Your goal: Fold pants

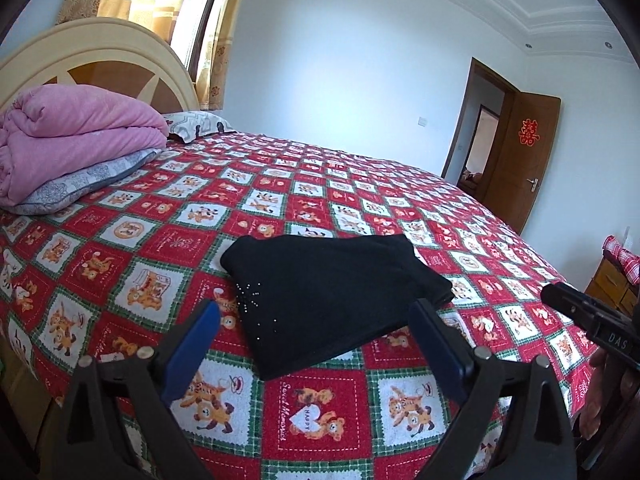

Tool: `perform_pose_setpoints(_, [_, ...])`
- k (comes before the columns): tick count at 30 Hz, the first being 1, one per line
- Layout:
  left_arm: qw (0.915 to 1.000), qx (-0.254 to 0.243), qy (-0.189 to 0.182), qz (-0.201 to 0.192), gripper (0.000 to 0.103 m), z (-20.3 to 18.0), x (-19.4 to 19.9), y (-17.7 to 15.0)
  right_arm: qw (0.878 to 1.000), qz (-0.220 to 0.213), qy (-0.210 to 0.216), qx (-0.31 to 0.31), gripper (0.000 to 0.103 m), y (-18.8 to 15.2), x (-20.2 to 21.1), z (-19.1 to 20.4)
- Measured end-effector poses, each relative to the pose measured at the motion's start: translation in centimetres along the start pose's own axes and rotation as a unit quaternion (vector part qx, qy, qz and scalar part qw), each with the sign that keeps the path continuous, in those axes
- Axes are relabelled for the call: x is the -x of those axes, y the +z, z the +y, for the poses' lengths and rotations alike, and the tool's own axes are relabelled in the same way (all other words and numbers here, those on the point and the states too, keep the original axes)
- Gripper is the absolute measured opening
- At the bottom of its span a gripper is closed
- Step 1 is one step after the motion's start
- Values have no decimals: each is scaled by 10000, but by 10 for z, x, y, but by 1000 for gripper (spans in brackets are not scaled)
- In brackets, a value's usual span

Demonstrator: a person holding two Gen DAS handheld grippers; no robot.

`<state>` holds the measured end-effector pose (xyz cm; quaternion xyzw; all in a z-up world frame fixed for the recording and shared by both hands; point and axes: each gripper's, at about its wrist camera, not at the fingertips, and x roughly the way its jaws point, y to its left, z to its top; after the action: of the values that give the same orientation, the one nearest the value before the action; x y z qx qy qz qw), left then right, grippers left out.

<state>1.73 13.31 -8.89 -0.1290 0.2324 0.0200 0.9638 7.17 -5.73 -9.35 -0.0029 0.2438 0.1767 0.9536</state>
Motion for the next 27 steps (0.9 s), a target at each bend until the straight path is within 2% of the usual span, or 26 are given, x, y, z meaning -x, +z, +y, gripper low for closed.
perform_pose_setpoints(20, [9998,-168,118,22,99,-7,-1,-2,9998,-173,-51,19,67,5,12,-1])
perform_pose_setpoints(23, [9995,-240,226,0,103,-7,1,1,9998,-200,-55,22,67,5,13,-1])
perform_pose_setpoints(27, [9986,-402,355,-32,103,-10,5,7,9995,-289,-74,67,67,8,19,0])
